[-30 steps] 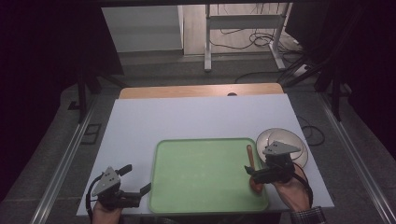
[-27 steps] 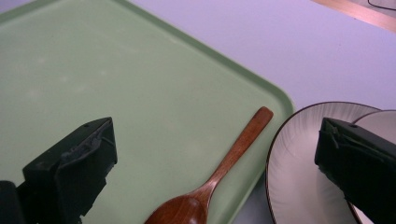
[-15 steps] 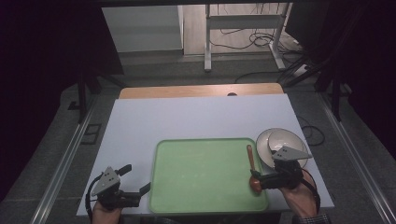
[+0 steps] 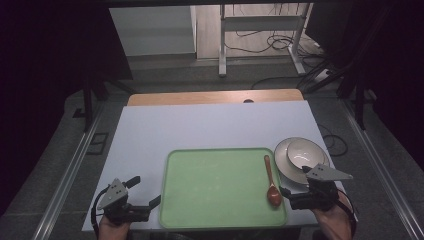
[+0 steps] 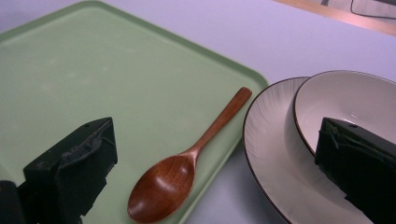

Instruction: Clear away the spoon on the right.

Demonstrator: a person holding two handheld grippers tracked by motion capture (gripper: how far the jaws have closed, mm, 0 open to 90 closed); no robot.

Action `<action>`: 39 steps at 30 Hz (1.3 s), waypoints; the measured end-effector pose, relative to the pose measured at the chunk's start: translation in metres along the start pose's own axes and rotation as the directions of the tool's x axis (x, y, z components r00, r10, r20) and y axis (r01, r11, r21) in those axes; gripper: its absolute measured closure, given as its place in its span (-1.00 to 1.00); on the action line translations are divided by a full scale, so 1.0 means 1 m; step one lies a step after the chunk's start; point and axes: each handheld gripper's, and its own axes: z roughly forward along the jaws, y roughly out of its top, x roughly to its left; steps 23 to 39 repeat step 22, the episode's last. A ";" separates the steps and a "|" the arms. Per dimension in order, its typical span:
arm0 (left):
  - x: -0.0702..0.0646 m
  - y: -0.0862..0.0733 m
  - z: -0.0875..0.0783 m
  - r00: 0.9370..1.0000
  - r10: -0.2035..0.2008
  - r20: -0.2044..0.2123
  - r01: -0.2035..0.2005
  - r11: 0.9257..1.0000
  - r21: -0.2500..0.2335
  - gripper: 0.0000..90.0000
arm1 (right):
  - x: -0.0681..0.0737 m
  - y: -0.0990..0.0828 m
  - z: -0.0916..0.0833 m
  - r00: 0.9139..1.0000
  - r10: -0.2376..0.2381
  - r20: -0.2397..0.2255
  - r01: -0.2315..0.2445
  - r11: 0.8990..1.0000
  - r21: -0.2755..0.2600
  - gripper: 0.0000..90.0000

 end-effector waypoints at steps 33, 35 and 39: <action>0.000 0.000 0.001 1.000 0.001 0.000 -0.001 1.000 0.006 -0.97 | -0.020 -0.037 -0.012 0.990 0.126 0.057 -0.126 0.992 -0.005 -1.00; 0.000 0.000 0.001 1.000 0.001 0.000 -0.001 1.000 0.006 -0.97 | -0.020 -0.037 -0.012 0.990 0.126 0.057 -0.126 0.992 -0.005 -1.00; 0.000 0.000 0.001 1.000 0.001 0.000 -0.001 1.000 0.006 -0.97 | -0.020 -0.037 -0.012 0.990 0.126 0.057 -0.126 0.992 -0.005 -1.00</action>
